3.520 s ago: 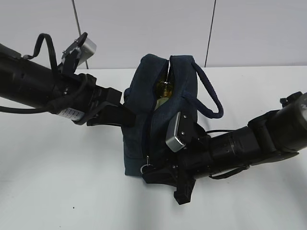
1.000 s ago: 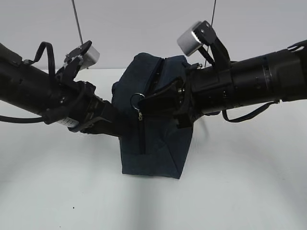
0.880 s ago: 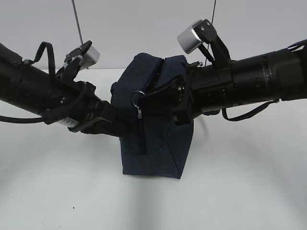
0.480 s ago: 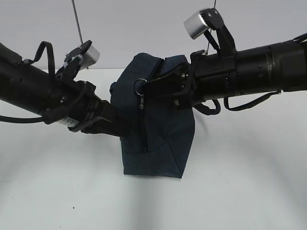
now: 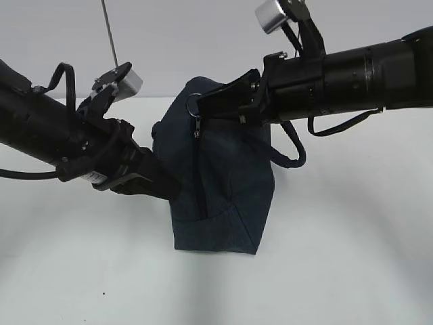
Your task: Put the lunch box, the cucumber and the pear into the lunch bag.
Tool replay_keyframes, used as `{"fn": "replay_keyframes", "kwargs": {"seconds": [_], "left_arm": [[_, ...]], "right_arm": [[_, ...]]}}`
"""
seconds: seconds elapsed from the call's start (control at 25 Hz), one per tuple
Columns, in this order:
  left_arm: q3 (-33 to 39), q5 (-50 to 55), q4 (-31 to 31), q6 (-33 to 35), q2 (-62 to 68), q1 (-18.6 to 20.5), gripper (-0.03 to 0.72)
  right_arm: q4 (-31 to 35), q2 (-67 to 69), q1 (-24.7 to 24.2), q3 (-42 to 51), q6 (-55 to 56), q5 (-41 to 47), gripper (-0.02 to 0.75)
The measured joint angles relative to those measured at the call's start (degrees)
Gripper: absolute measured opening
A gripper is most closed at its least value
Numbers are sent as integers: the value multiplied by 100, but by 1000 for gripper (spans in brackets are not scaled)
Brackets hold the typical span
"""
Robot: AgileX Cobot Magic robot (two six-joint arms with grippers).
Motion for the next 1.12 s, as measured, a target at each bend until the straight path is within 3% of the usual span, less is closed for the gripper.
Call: {"fn": "replay_keyframes", "kwargs": {"seconds": [0.6,1.12], "left_arm": [[-29,124,161,0,2,5,-11],[-29,392,248,0,2,5,-12]], "right_arm": [[-2,1461,-833,-1777,814,551,6],[-524,2920,-973,-3729,2009,539,6]]}}
